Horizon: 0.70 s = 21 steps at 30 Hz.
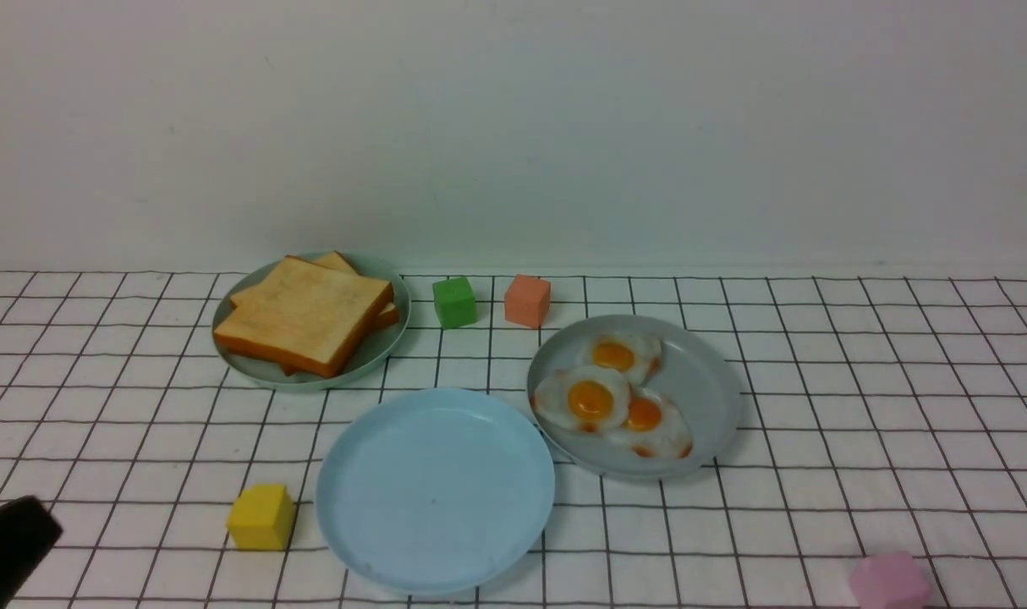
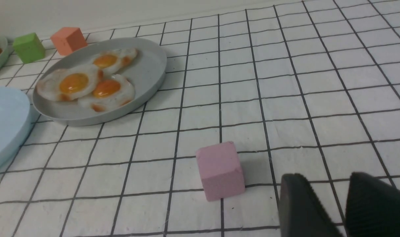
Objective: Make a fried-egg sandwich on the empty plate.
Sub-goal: Use the left arm to grab a slice of bread
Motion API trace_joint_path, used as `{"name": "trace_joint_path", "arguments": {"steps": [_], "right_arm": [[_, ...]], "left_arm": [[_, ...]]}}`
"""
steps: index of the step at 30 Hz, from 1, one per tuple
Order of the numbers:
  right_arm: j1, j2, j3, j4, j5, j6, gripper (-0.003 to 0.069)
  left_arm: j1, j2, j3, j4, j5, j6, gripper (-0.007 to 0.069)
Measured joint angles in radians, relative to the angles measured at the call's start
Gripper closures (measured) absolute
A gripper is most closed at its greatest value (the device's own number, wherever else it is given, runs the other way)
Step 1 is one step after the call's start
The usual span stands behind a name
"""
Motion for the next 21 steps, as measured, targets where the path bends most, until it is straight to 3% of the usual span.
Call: {"name": "trace_joint_path", "arguments": {"steps": [2, 6, 10, 17, 21], "right_arm": [[0.000, 0.000, 0.000, 0.000, 0.000, 0.000, 0.0418], [0.000, 0.000, 0.000, 0.000, -0.001, 0.000, 0.0418], [0.000, 0.000, 0.004, 0.039, -0.029, 0.027, 0.0418], [0.000, 0.000, 0.012, 0.462, -0.242, 0.232, 0.0418], [0.003, 0.000, 0.006, 0.548, -0.241, 0.241, 0.0418]], "left_arm": [[-0.053, 0.129, -0.087, 0.033, 0.089, 0.079, 0.0638], [-0.128, 0.344, -0.222, 0.124, 0.255, 0.117, 0.0638], [-0.175, 0.490, -0.319, 0.173, 0.298, 0.126, 0.0638], [-0.289, 0.684, -0.393, 0.296, 0.276, 0.179, 0.0638], [-0.351, 0.758, -0.416, 0.348, 0.280, 0.130, 0.0638]]}}
